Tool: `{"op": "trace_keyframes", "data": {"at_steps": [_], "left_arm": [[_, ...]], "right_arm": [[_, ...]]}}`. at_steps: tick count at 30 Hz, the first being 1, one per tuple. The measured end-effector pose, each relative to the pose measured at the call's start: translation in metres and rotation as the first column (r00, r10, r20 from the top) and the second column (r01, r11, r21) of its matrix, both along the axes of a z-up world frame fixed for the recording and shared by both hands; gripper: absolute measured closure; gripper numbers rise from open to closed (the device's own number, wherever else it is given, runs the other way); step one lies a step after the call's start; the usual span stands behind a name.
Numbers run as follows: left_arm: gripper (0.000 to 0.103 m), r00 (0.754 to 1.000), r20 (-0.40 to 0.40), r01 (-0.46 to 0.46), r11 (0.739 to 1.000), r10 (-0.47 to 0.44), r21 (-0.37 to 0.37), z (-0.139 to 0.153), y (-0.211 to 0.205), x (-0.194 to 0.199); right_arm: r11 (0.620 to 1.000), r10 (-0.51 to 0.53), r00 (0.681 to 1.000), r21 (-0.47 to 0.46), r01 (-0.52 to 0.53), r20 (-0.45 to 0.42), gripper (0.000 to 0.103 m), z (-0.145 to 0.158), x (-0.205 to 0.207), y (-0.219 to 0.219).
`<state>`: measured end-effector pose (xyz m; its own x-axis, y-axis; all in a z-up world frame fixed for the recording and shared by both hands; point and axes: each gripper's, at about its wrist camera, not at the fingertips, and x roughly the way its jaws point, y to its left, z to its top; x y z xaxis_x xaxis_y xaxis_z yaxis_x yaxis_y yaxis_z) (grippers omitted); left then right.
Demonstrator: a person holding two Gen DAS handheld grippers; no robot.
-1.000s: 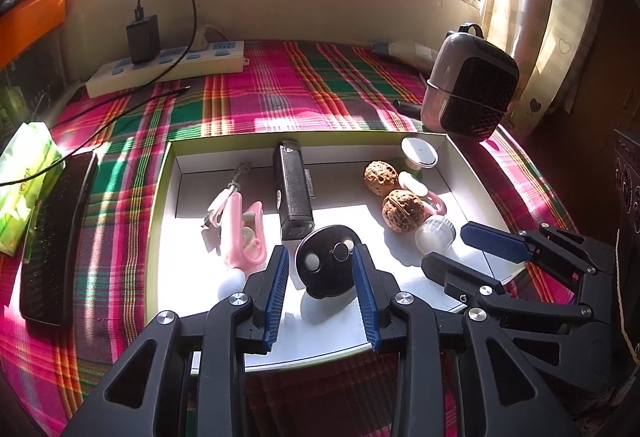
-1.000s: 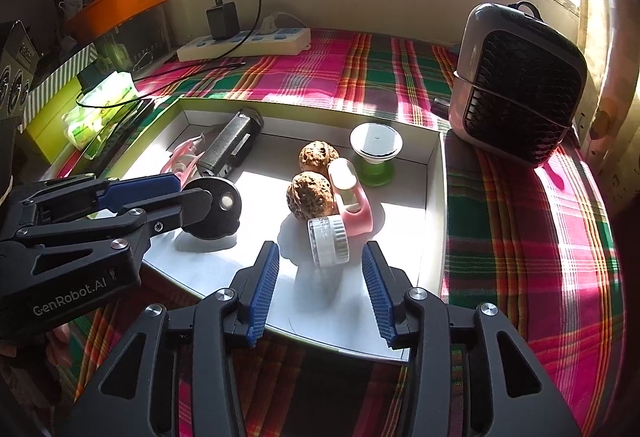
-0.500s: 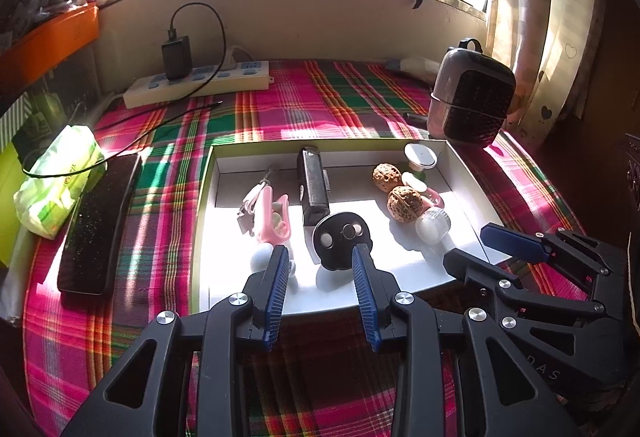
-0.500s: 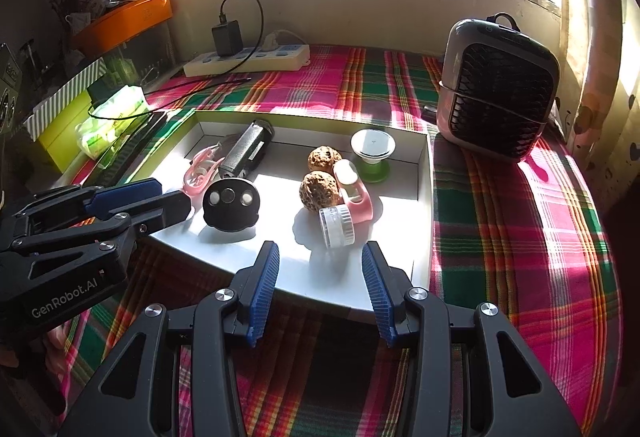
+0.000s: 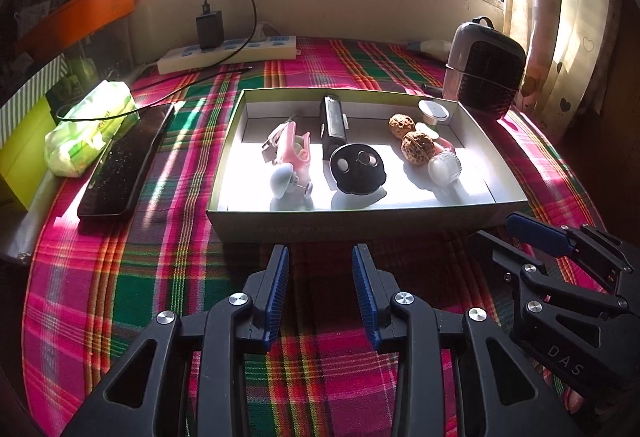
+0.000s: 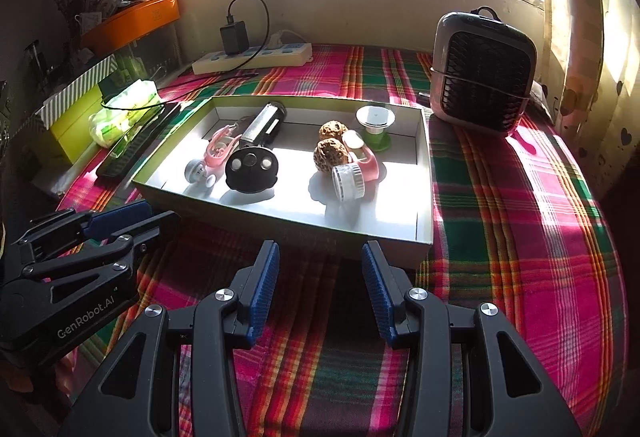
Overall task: Organize objects
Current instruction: 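Withdraw both open grippers away from the box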
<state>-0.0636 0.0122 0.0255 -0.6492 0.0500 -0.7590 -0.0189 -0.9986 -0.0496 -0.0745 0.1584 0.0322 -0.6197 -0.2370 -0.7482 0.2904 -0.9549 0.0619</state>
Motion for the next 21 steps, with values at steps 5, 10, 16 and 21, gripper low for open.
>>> {"op": "trace_keyframes", "data": {"at_steps": [5, 10, 16, 21], "left_arm": [[0.072, 1.000, 0.004, 0.006, 0.999, -0.006, -0.037, -0.008, 0.005, 0.006], [0.072, 0.999, 0.033, 0.006, 1.000, -0.005, -0.029, -0.016, 0.007, 0.006], [0.072, 0.999, 0.033, 0.002, 0.999, 0.000, -0.032, -0.021, 0.009, 0.007], [0.071, 1.000, 0.018, -0.002, 1.000, 0.002, -0.025, -0.022, 0.008, 0.008]], "right_arm": [[1.000, -0.025, 0.999, 0.011, 0.024, 0.024, 0.059, -0.009, 0.002, 0.005], [0.999, -0.048, 0.997, 0.020, 0.047, 0.054, 0.058, -0.017, 0.001, 0.009], [0.998, -0.059, 0.997, 0.035, 0.057, 0.053, 0.050, -0.022, 0.001, 0.010], [0.995, -0.071, 0.997, 0.074, 0.068, 0.034, 0.049, -0.024, 0.003, 0.007]]}}
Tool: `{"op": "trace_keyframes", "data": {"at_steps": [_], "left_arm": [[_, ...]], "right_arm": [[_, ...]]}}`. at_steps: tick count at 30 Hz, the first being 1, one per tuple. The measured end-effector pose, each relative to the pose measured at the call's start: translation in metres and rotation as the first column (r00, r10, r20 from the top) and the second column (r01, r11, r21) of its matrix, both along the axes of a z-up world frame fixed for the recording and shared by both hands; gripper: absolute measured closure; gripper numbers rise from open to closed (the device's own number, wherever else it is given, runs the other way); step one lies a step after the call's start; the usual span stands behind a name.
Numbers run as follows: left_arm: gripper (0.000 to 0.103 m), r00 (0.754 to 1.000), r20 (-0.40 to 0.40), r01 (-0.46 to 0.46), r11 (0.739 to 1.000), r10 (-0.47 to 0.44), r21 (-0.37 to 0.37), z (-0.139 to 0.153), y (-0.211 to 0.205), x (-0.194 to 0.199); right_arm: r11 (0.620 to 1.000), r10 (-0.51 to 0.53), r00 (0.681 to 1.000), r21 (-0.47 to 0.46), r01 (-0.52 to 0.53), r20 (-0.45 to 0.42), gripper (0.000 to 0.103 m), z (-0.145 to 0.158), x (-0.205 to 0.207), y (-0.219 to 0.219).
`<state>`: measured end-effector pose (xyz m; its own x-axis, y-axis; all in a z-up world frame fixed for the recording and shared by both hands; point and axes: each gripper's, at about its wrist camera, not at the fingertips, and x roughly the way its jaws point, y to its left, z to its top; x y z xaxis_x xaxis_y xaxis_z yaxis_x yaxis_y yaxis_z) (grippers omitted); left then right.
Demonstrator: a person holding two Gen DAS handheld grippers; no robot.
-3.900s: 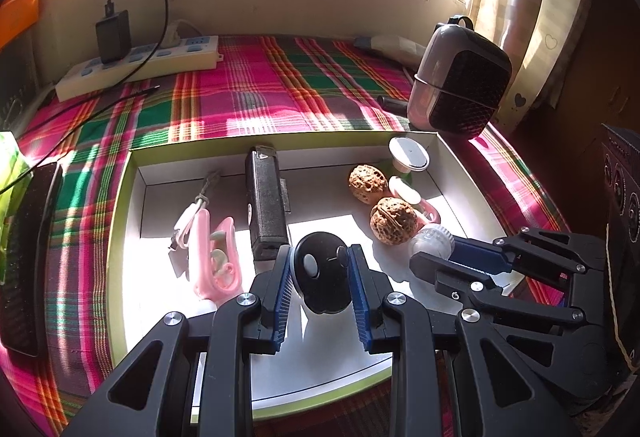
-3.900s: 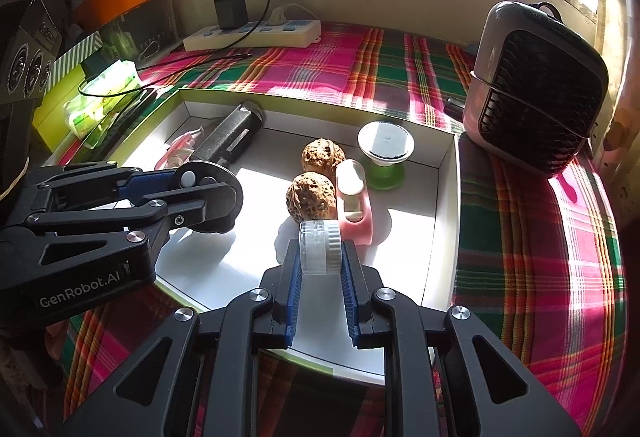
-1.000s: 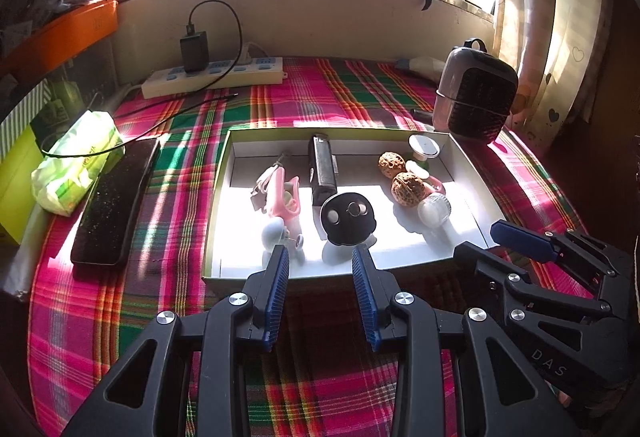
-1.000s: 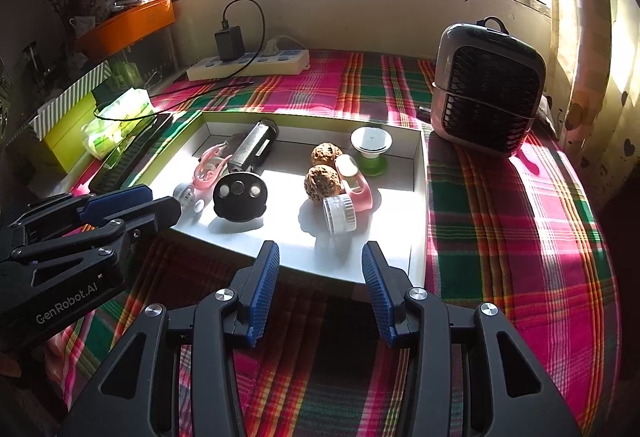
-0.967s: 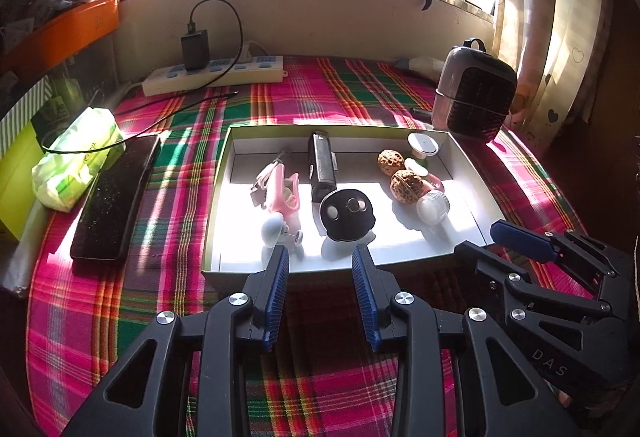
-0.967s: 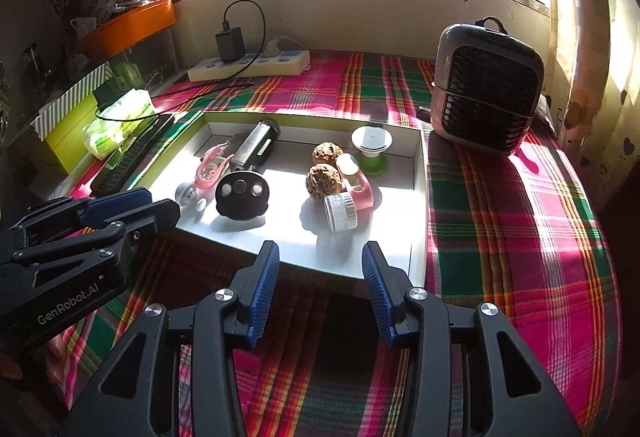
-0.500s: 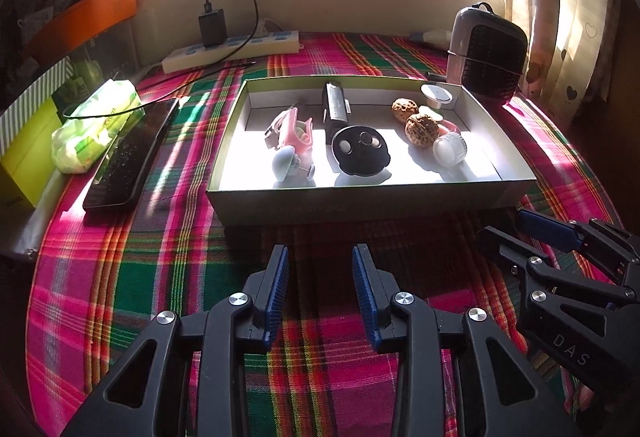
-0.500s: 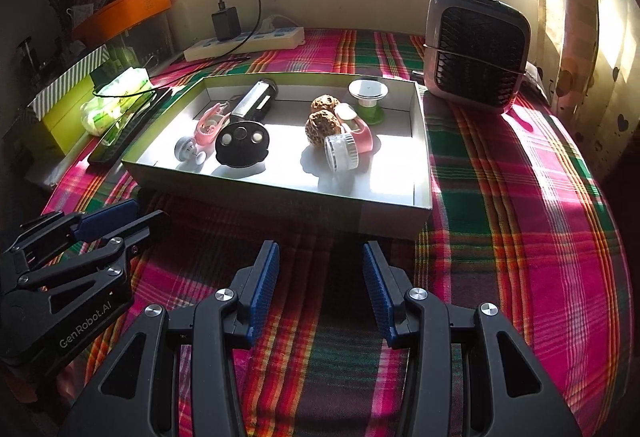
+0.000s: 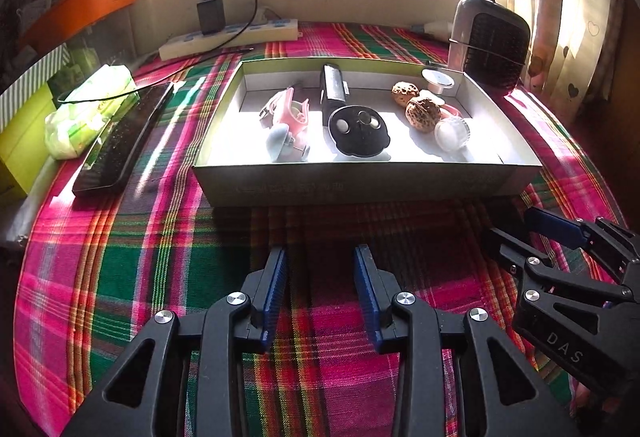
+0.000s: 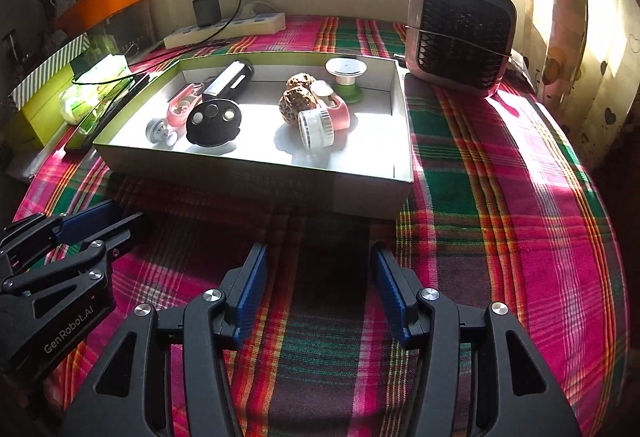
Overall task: Organize objects
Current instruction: 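Withdraw both open grippers away from the box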
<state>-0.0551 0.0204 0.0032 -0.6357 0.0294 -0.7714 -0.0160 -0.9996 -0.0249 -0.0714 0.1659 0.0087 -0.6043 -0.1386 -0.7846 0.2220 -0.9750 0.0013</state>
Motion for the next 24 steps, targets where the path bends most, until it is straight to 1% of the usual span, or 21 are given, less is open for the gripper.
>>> {"op": "trace_keyframes", "data": {"at_steps": [5, 9, 24], "left_arm": [[0.069, 1.000, 0.000, 0.000, 0.999, 0.000, -0.052, -0.0004, 0.0069, -0.0001], [0.069, 1.000, 0.001, 0.000, 0.999, 0.000, -0.036, -0.0001, 0.0045, -0.0006], [0.069, 1.000, 0.000, 0.000, 0.999, 0.000, -0.039, 0.0000, 0.0045, -0.0004]], "right_arm": [[1.000, -0.002, 1.000, 0.001, 0.002, 0.000, 0.048, -0.0002, -0.0003, 0.0008], [1.000, -0.004, 1.000, 0.001, 0.004, 0.001, 0.047, -0.0003, -0.0002, 0.0007], [1.000, -0.003, 1.000, 0.001, 0.003, 0.001, 0.045, -0.0001, -0.0002, 0.0004]]}}
